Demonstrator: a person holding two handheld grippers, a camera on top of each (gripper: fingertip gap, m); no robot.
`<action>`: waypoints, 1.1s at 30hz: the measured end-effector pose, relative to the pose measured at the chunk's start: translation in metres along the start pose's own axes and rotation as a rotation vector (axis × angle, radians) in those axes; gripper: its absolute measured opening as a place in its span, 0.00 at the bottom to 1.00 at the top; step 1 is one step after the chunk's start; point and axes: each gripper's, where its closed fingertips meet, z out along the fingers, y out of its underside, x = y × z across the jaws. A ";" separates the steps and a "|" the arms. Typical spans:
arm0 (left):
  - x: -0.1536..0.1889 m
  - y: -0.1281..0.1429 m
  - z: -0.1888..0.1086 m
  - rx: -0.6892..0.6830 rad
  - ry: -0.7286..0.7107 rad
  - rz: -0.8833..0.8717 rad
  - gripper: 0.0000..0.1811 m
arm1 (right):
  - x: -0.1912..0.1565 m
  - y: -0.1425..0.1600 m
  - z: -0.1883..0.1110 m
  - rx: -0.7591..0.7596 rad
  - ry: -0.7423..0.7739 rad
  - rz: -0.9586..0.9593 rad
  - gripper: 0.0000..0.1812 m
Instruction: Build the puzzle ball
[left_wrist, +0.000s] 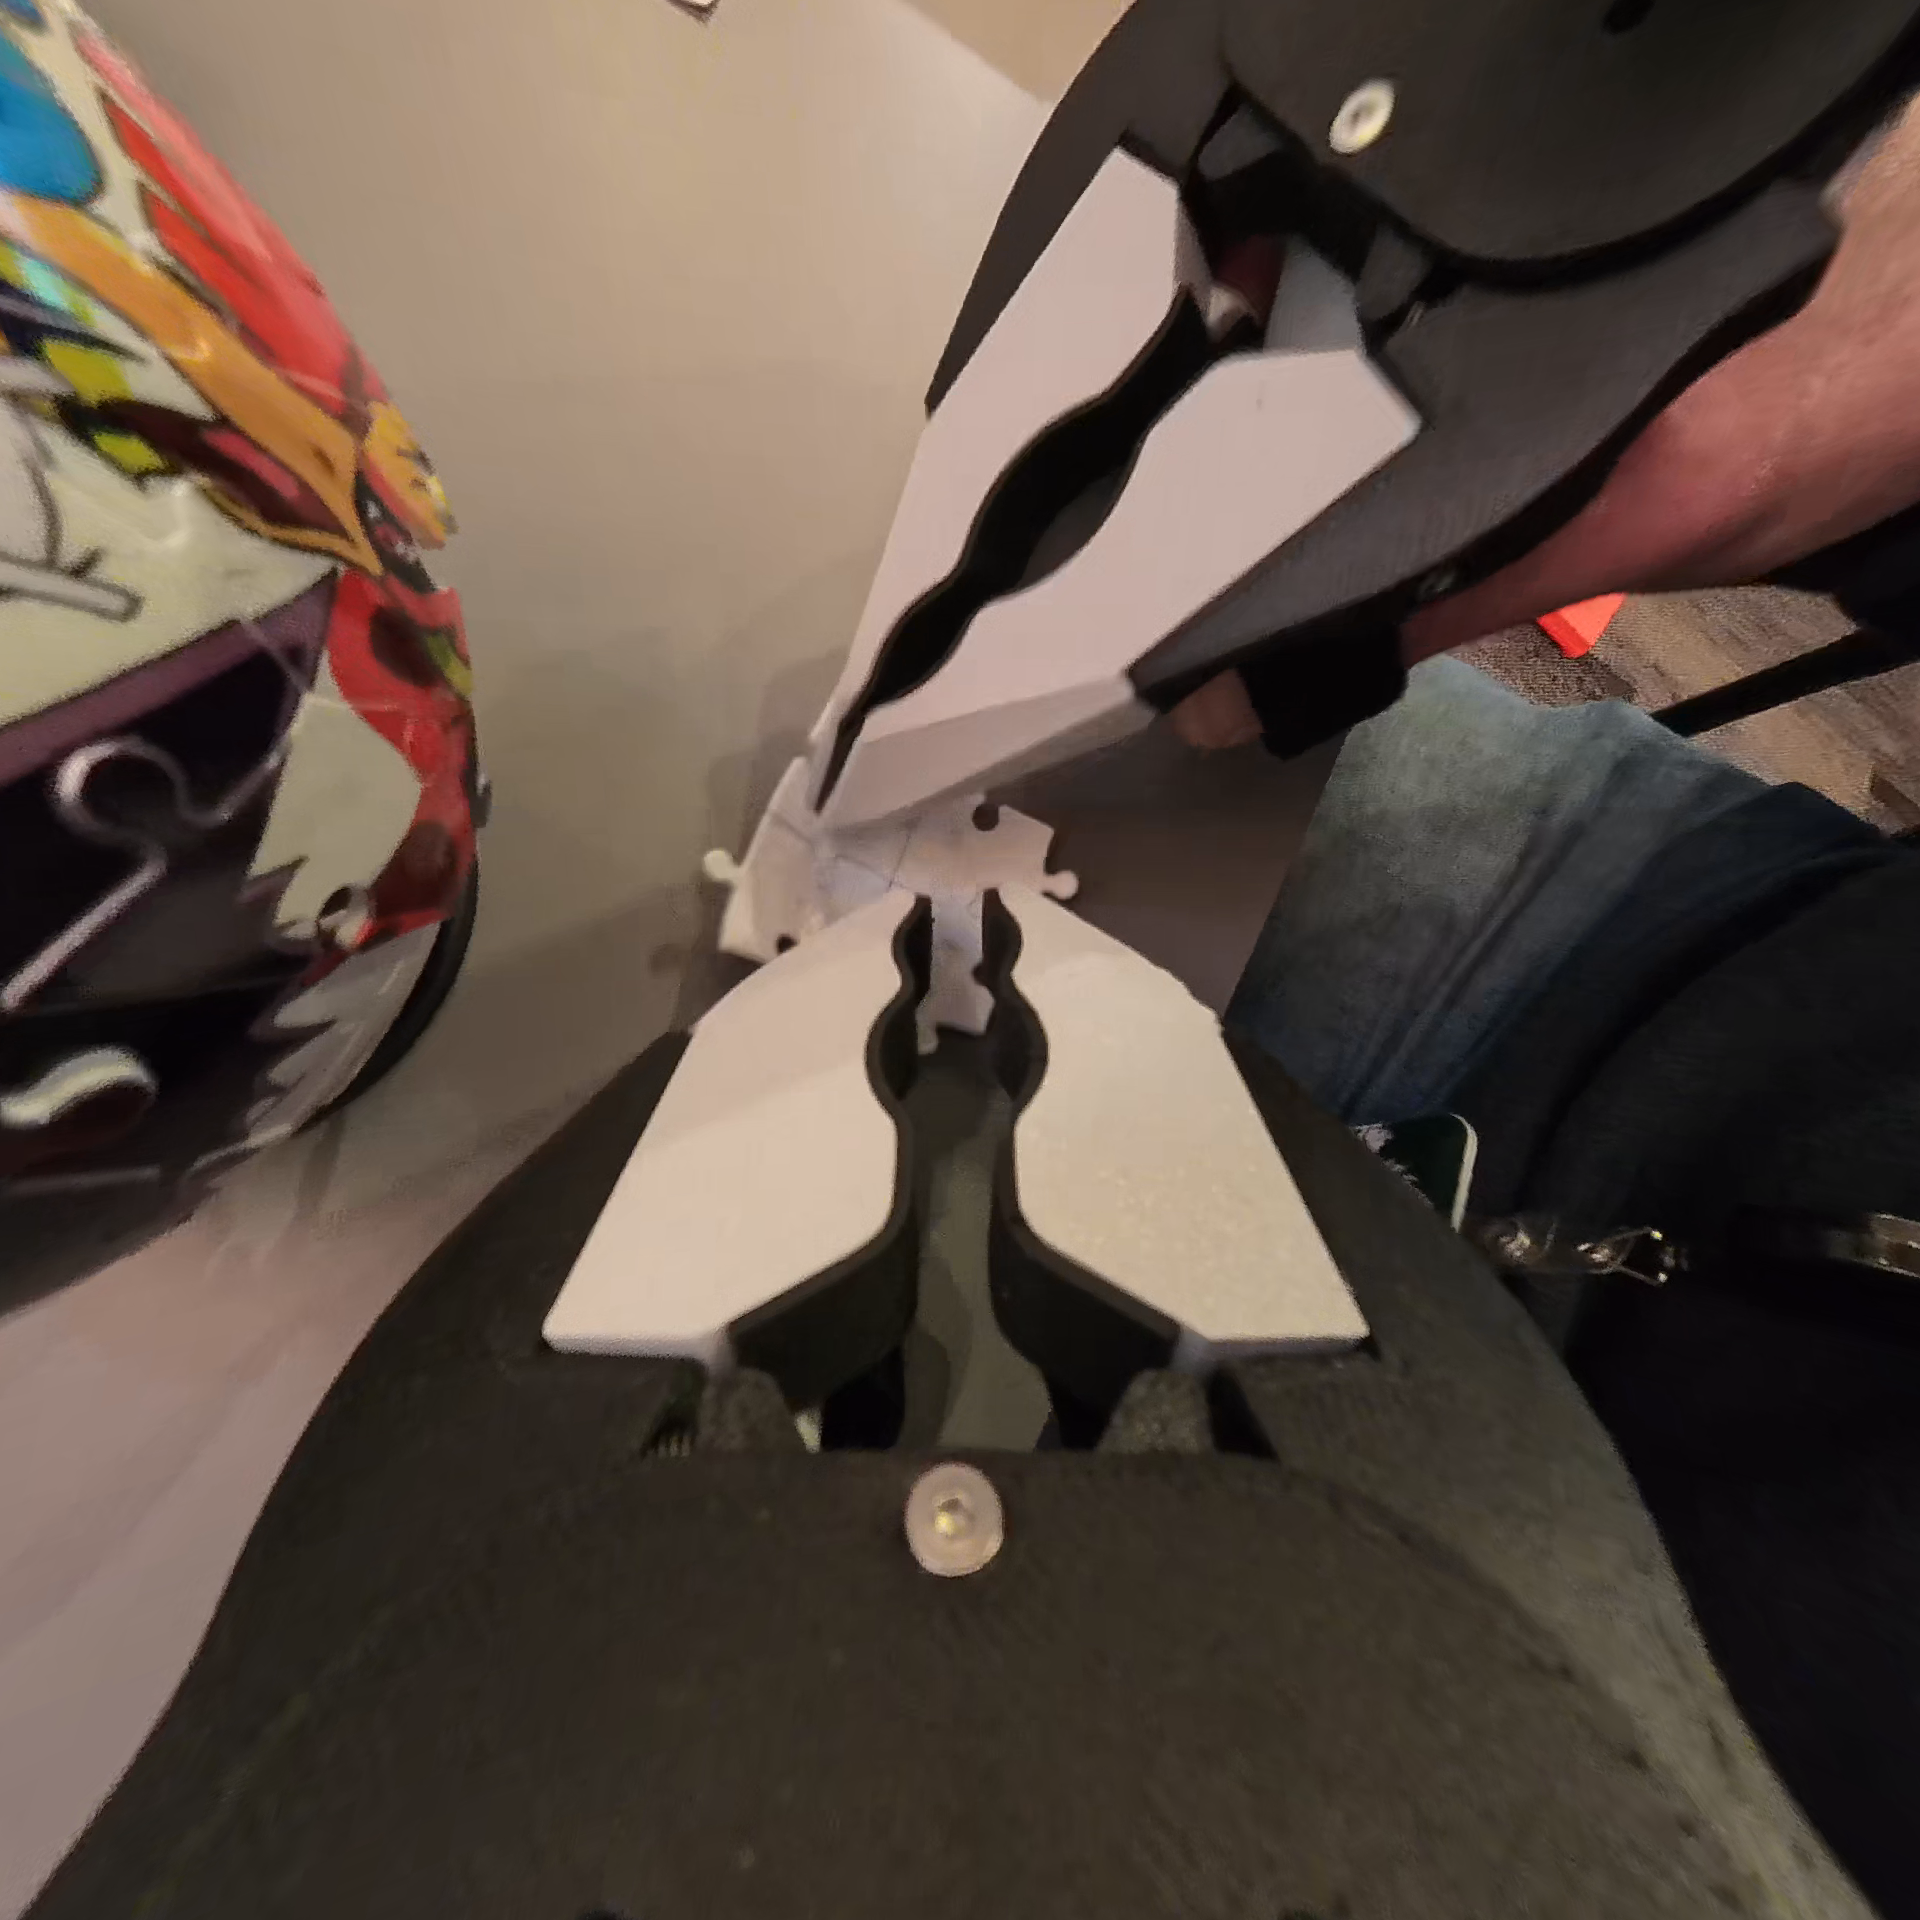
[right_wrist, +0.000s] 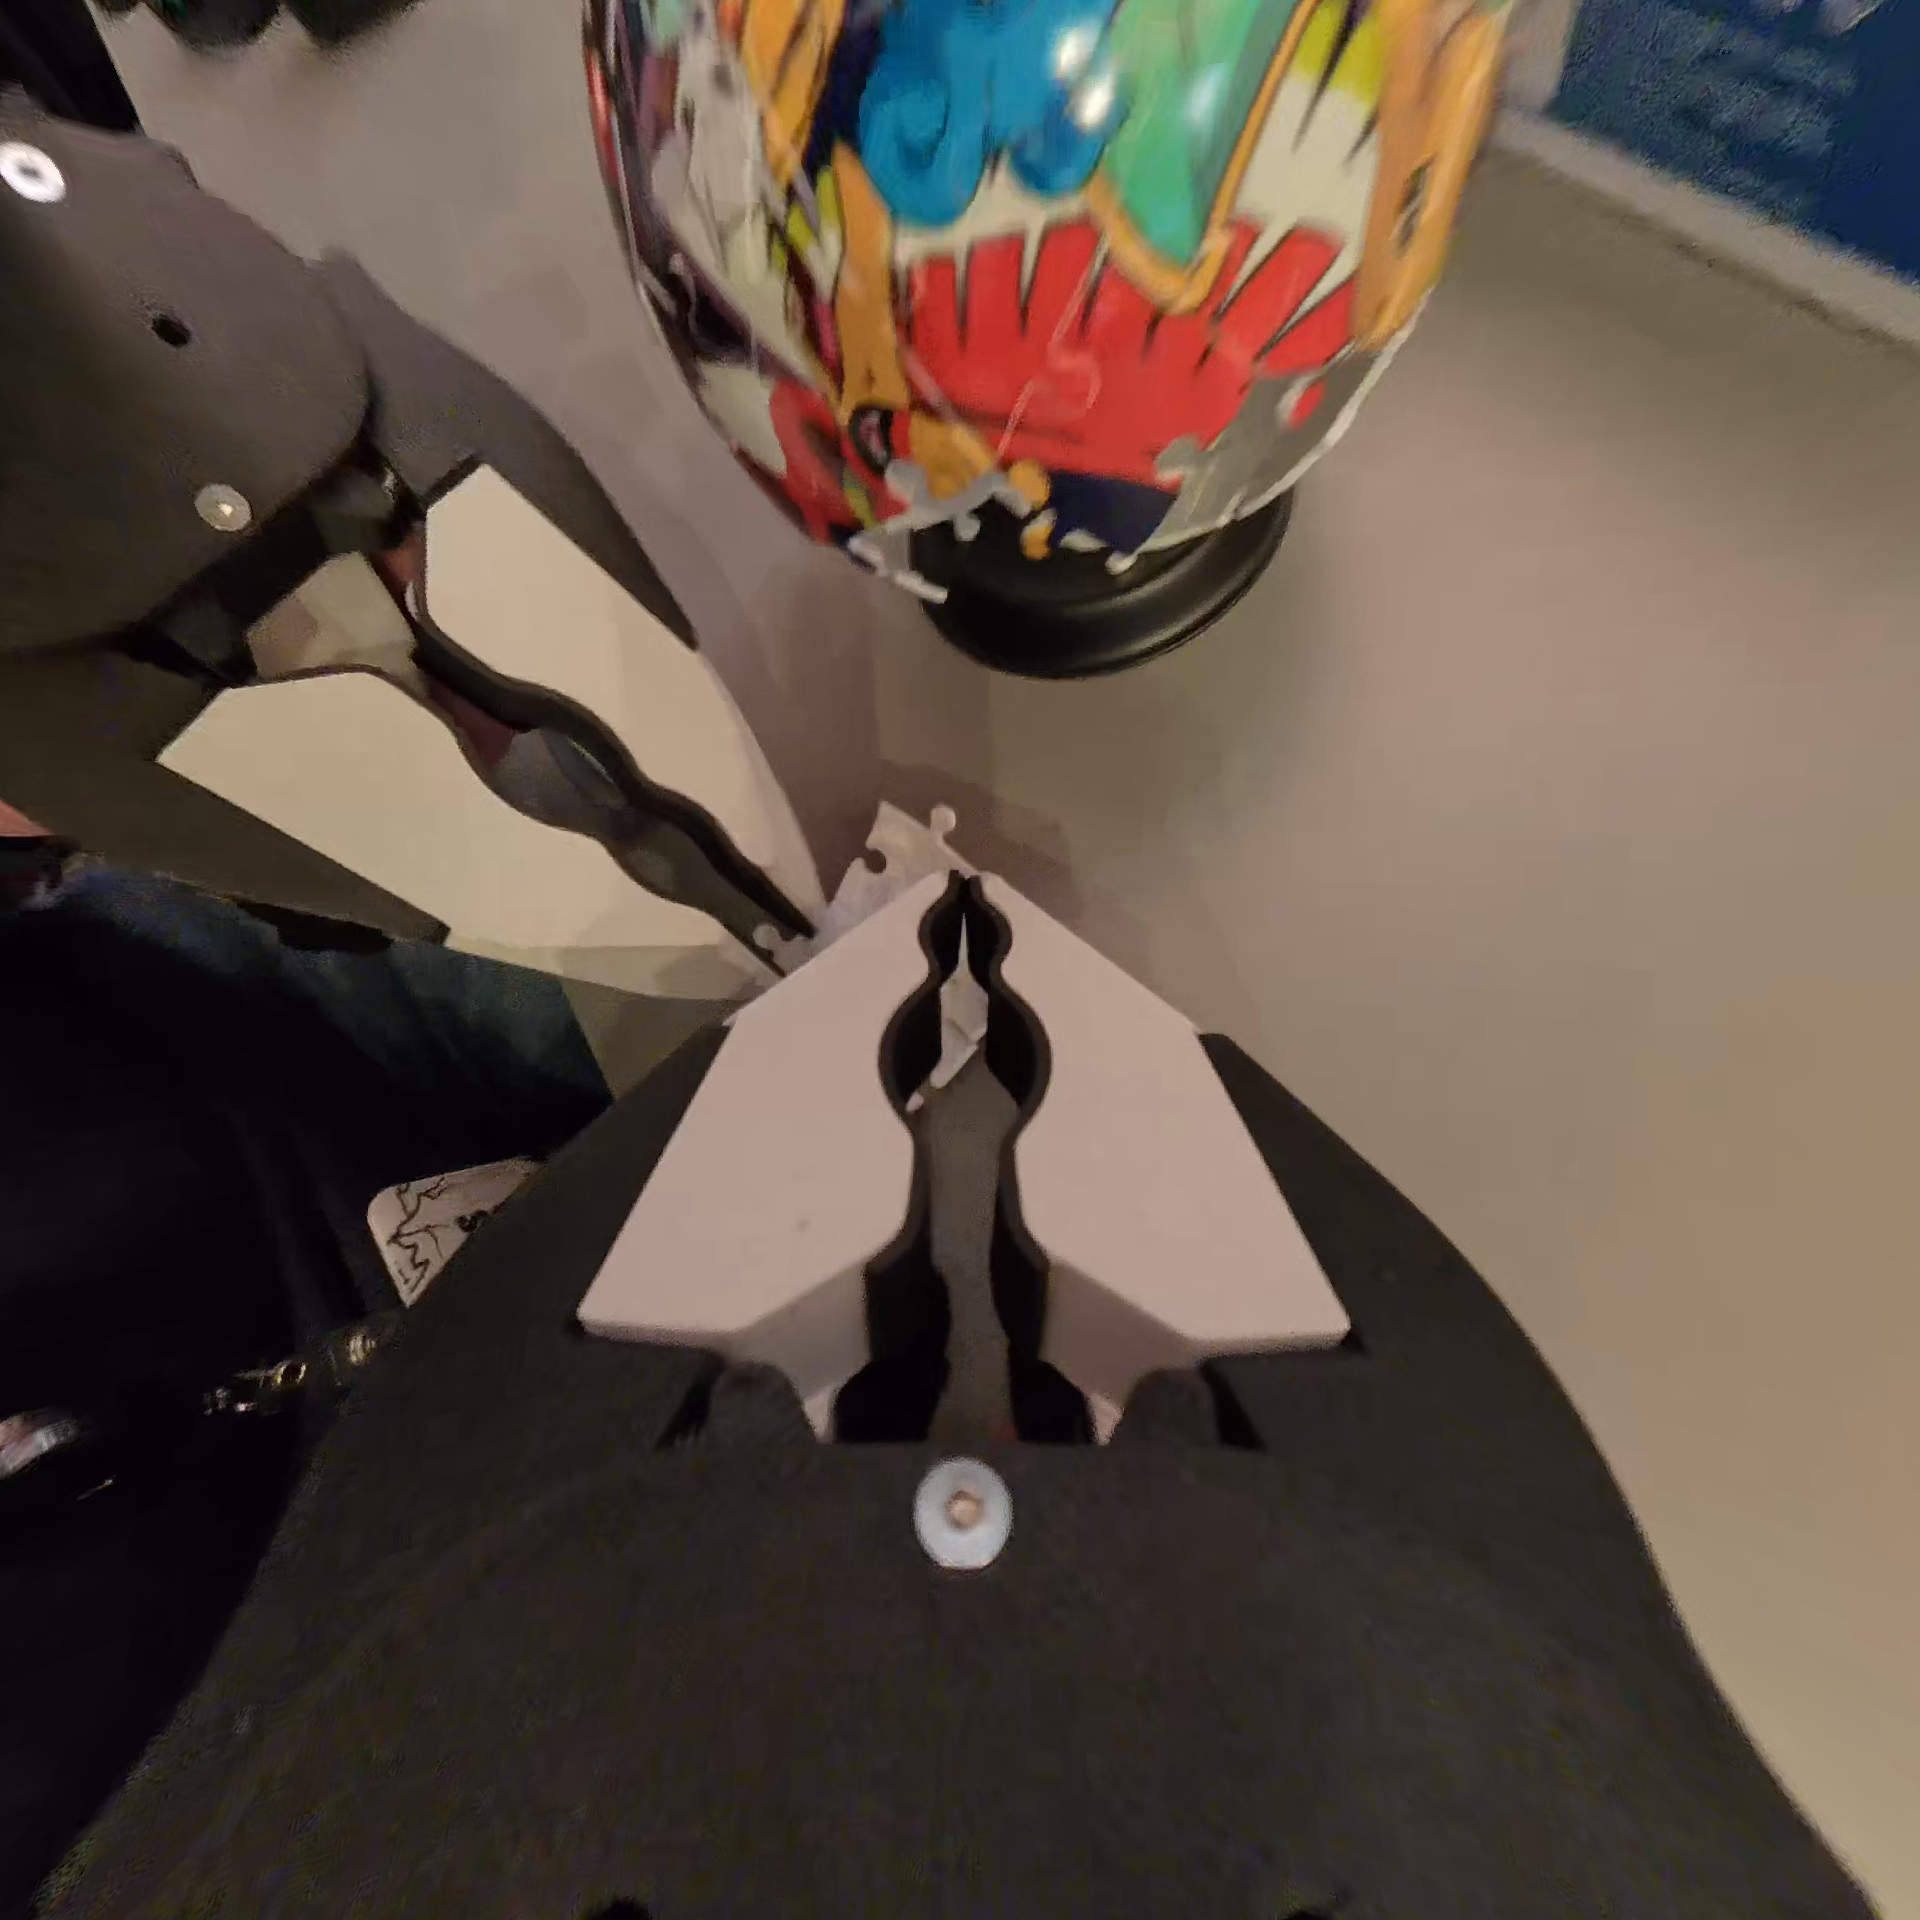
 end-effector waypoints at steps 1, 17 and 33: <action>0.000 0.000 -0.002 0.006 0.001 -0.001 0.05 | 0.006 -0.005 -0.008 0.025 0.016 0.003 0.00; -0.049 -0.011 -0.109 0.245 -0.172 0.058 0.09 | 0.020 0.002 -0.029 0.063 -0.074 0.012 0.00; -0.086 -0.003 -0.115 0.202 -0.266 0.074 0.09 | -0.001 0.030 0.002 -0.131 -0.049 -0.082 0.00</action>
